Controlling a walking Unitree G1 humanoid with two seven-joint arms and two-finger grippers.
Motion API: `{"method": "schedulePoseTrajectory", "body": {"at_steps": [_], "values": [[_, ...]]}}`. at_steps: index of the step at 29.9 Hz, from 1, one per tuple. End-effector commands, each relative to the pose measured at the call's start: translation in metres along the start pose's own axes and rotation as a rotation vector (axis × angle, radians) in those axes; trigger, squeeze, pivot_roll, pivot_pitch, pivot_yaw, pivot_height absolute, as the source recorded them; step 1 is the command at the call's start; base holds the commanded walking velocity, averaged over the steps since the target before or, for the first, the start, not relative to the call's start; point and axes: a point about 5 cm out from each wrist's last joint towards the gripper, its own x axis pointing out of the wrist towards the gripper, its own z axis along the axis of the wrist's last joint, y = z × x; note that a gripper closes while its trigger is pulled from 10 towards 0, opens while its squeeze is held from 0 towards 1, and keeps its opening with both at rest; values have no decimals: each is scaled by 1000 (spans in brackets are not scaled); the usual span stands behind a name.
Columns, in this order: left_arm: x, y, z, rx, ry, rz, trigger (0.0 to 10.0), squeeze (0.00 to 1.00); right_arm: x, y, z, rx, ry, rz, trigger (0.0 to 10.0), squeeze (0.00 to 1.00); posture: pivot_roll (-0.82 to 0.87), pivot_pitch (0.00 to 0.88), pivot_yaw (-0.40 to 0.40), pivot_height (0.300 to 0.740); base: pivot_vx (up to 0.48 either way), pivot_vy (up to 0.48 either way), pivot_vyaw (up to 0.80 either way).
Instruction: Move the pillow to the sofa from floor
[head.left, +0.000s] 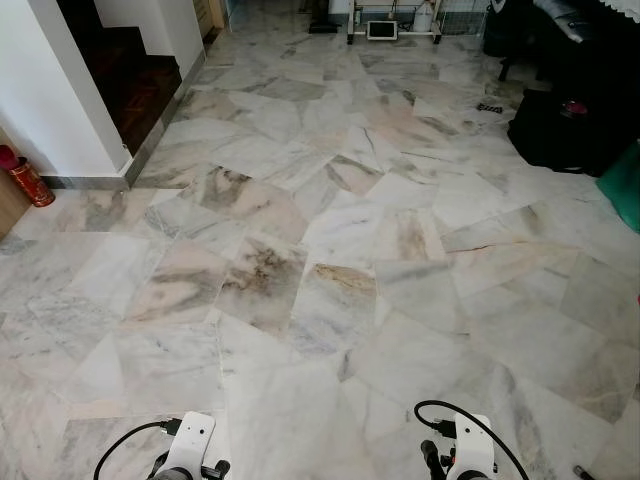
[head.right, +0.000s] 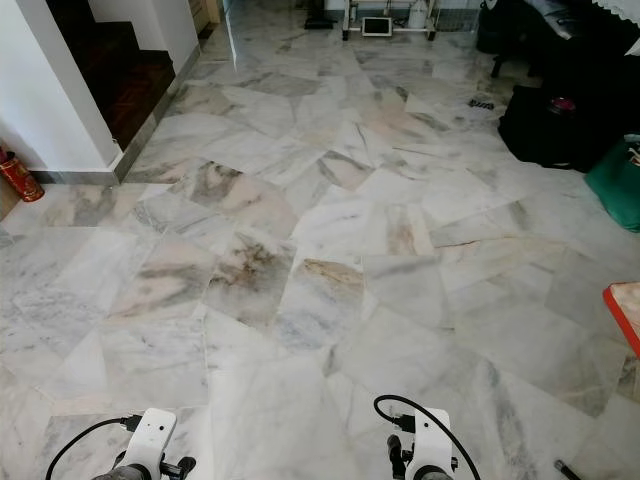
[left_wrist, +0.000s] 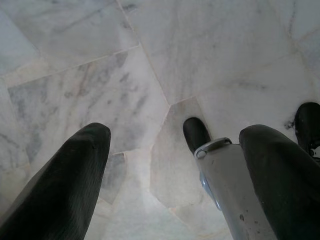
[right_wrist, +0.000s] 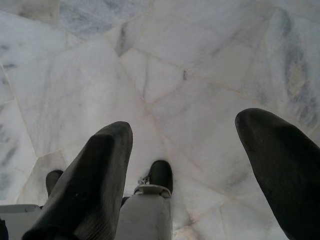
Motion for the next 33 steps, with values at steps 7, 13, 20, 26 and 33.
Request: {"method": "schedulePoseTrajectory", "body": {"at_steps": [7, 13, 20, 26, 33], "values": [[-8, 33, -20, -379, 57, 102, 10000, 0, 14, -13, 70, 195, 2, 54, 10000, 0, 46, 57, -73, 740, -241, 0, 0], [-8, 33, -21, -382, 56, 108, 10000, 0, 14, -13, 71, 198, 0, 56, 10000, 0, 49, 68, -72, 740, -244, 0, 0], [-8, 33, -21, -381, 62, 108, 10000, 0, 14, -12, 71, 193, -1, 59, 10000, 0, 49, 72, -71, 740, -257, 0, 0], [-8, 33, -20, -384, 62, 106, 10000, 0, 14, -12, 72, 194, -1, 58, 10000, 0, 49, 78, -69, 740, -264, 0, 0], [-8, 34, -20, -382, 59, 104, 10000, 0, 14, -11, 73, 194, -1, 60, 10000, 0, 50, 79, -65, 740, -266, 0, 0]]}}
